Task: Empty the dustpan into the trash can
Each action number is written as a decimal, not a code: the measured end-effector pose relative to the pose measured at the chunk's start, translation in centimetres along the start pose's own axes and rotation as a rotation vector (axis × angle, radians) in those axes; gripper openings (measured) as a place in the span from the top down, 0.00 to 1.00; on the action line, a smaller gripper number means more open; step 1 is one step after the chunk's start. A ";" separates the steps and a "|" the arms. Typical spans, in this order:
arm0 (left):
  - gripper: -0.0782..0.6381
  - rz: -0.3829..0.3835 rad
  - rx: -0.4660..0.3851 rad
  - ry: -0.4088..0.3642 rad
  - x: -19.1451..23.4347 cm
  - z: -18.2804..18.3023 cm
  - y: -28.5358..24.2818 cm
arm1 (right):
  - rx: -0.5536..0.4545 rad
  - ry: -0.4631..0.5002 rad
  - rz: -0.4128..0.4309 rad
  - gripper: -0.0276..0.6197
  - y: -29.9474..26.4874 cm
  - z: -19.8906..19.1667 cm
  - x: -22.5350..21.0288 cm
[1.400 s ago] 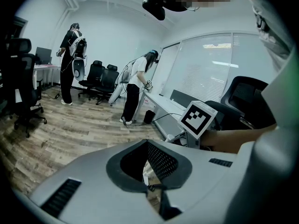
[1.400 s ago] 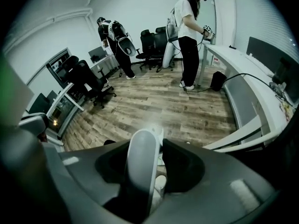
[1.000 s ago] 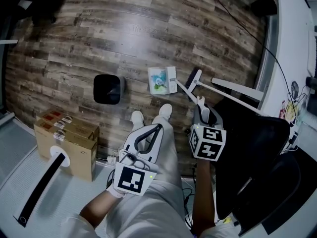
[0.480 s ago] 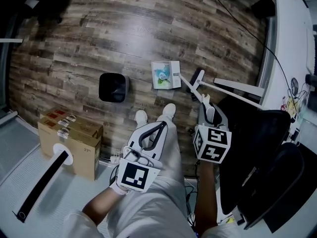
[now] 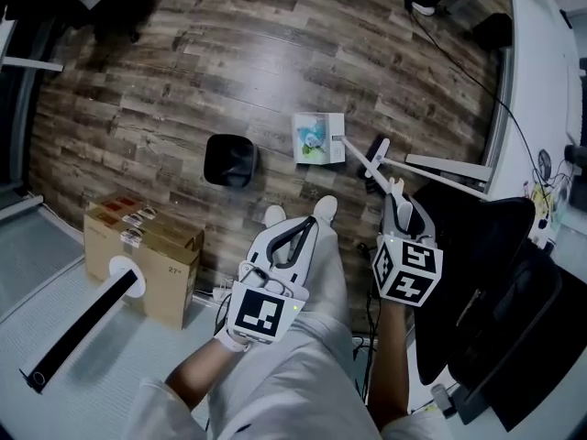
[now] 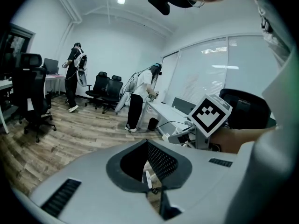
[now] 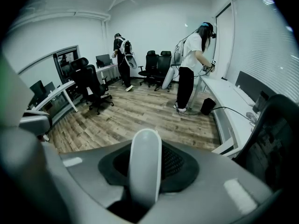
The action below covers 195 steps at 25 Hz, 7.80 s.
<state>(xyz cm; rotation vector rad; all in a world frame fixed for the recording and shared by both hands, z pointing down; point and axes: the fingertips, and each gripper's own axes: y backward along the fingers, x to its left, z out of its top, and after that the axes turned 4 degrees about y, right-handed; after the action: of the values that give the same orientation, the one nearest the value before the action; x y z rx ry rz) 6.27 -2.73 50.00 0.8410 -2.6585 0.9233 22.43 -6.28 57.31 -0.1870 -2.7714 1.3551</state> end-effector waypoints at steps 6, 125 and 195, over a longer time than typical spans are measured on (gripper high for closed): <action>0.88 0.030 -0.025 -0.013 0.8 0.4 3.2 | -0.051 0.028 0.013 0.78 3.1 1.5 2.2; 0.74 0.102 -0.173 -0.508 7.6 3.6 16.7 | -0.527 1.232 0.632 0.78 22.4 7.1 34.1; 0.71 0.258 -0.162 -0.392 7.6 1.4 21.4 | -0.721 1.736 0.718 0.78 25.7 2.6 36.6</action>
<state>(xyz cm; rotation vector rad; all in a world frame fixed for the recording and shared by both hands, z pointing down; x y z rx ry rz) -12.28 6.75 40.78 0.7137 -3.1884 0.6305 -11.90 12.11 35.22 -1.5121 -1.3817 -0.1762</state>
